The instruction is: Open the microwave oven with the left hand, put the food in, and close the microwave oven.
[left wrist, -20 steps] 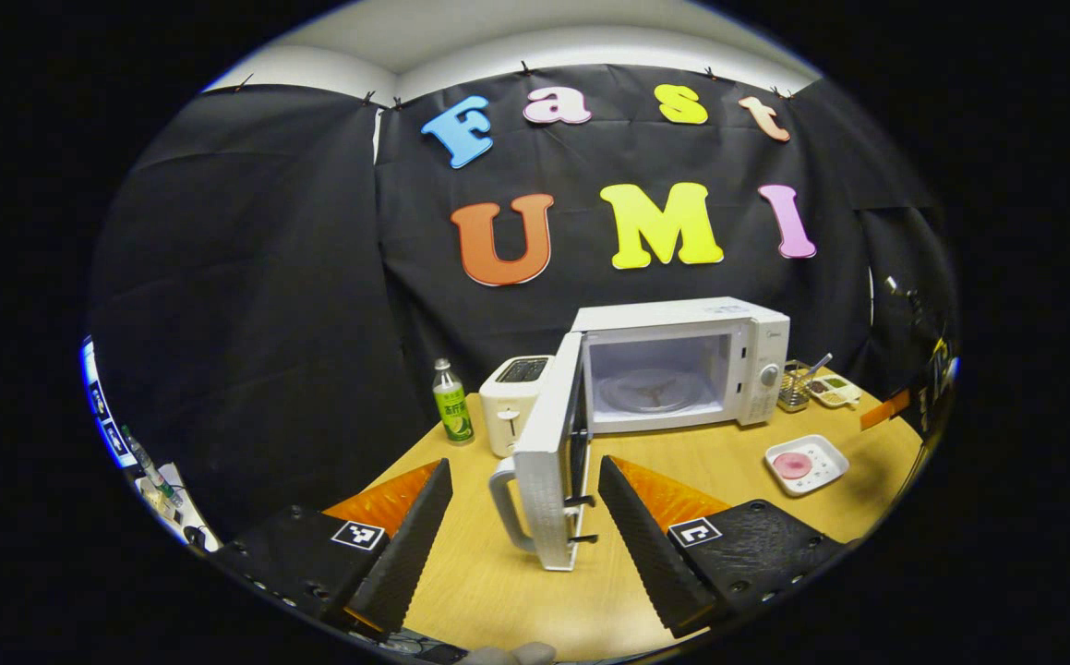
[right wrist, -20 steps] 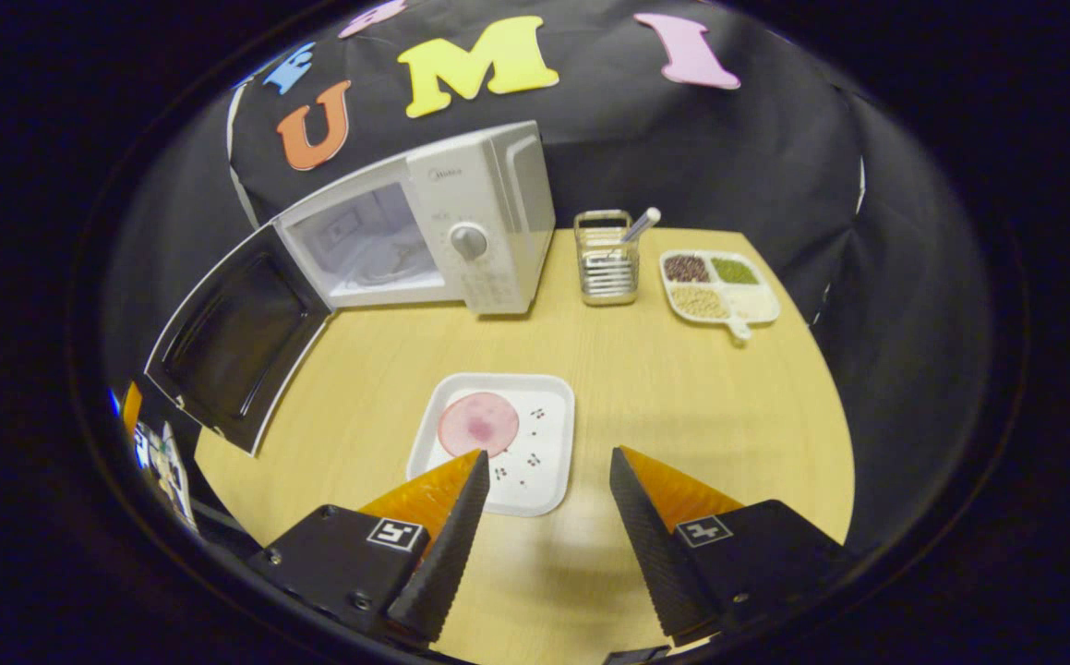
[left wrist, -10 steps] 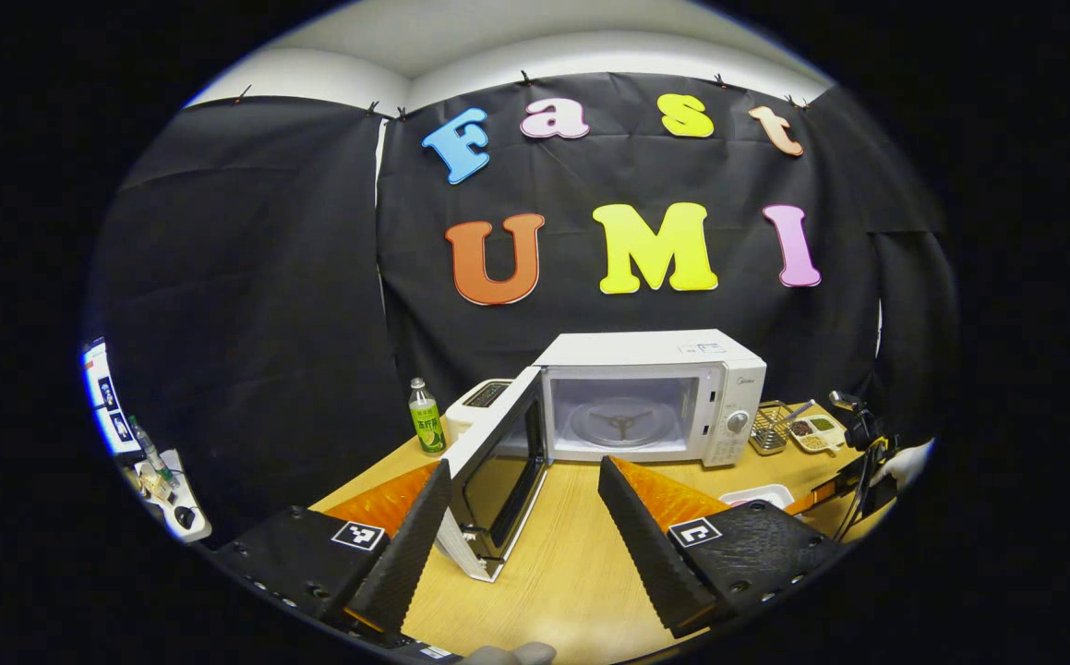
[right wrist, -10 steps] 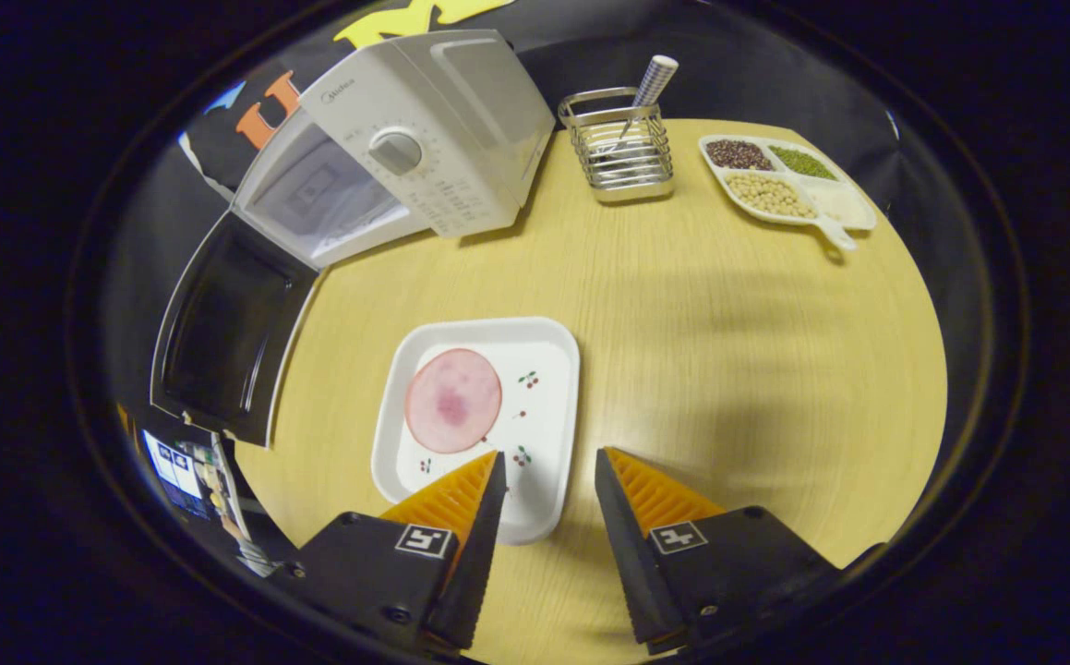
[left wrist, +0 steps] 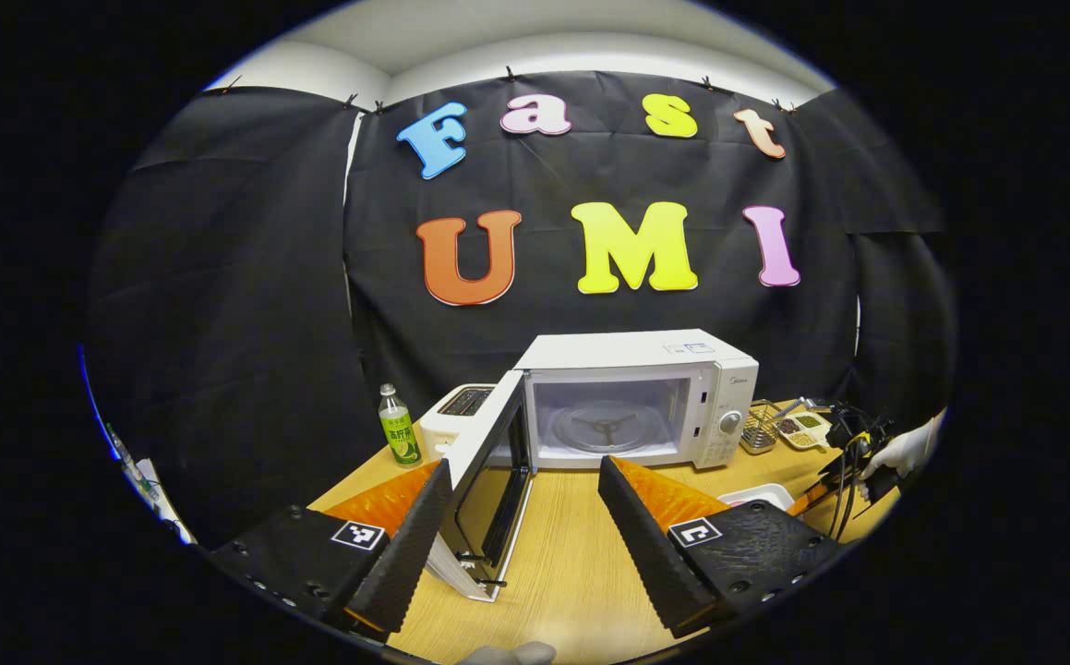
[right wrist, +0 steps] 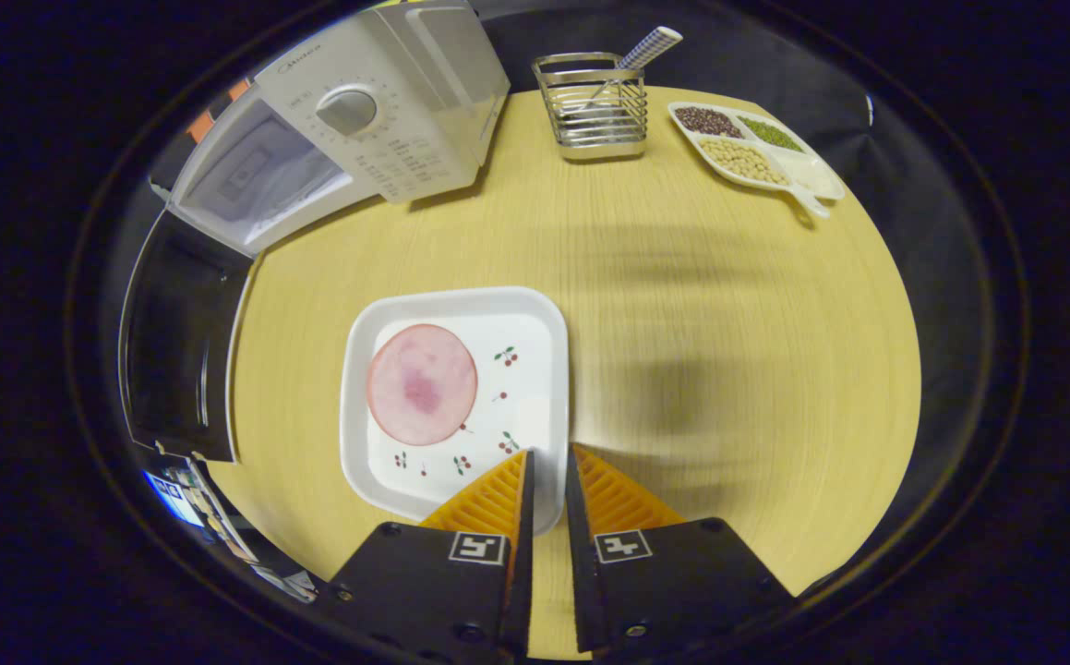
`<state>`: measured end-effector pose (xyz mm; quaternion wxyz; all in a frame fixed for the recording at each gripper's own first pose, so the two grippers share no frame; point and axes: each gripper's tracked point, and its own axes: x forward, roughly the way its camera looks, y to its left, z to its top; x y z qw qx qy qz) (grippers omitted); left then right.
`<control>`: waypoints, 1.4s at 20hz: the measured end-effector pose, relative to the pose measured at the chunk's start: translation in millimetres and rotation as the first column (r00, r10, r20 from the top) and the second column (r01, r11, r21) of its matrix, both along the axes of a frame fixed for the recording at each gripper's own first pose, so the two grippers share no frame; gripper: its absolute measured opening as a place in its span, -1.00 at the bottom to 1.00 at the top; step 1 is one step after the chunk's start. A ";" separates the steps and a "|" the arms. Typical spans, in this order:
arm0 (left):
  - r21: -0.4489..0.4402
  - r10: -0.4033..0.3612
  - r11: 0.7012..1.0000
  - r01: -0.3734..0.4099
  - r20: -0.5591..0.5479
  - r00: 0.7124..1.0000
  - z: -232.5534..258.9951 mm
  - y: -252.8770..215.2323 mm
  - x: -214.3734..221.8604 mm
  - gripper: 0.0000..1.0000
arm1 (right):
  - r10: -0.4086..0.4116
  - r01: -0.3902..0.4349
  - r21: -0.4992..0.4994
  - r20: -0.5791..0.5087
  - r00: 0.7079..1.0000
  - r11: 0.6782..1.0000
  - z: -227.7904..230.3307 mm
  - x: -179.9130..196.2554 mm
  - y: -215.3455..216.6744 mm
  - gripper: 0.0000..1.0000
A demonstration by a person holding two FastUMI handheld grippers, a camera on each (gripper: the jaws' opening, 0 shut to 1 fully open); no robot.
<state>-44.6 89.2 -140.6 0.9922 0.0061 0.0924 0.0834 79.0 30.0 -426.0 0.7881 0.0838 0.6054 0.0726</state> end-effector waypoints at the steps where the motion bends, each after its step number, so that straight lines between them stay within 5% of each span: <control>1: 0.004 -0.009 1.000 0.009 0.003 1.000 -2.0 3.2 1.8 0.92 | -0.009 0.009 -0.016 -0.006 1.000 1.000 -0.4 -1.6 -0.1 -0.88; 2: 0.006 -0.013 1.000 0.013 -0.003 1.000 -6.8 7.5 2.3 0.92 | -0.010 0.009 -0.019 -0.018 1.000 1.000 2.2 -2.5 1.4 -0.68; 7: -0.033 -0.028 0.999 0.028 -0.005 1.000 -16.6 15.7 8.3 0.92 | -0.041 0.041 -0.027 -0.019 0.999 0.999 -0.1 -0.3 2.4 -0.93; 13: -0.028 -0.038 0.999 0.038 -0.018 0.999 -17.0 23.7 6.1 0.92 | -0.146 0.140 0.119 0.041 0.988 0.983 9.1 -4.8 23.6 -1.00; 21: 0.010 -0.054 0.998 0.055 -0.048 0.997 -4.7 18.6 7.6 0.92 | -0.291 0.199 0.366 0.215 0.932 0.909 39.3 20.9 55.3 -1.00; 28: 0.024 -0.097 0.995 0.098 -0.022 0.995 6.6 0.5 15.6 0.92 | -0.189 0.157 0.233 0.123 0.974 0.960 13.6 0.9 37.3 -0.93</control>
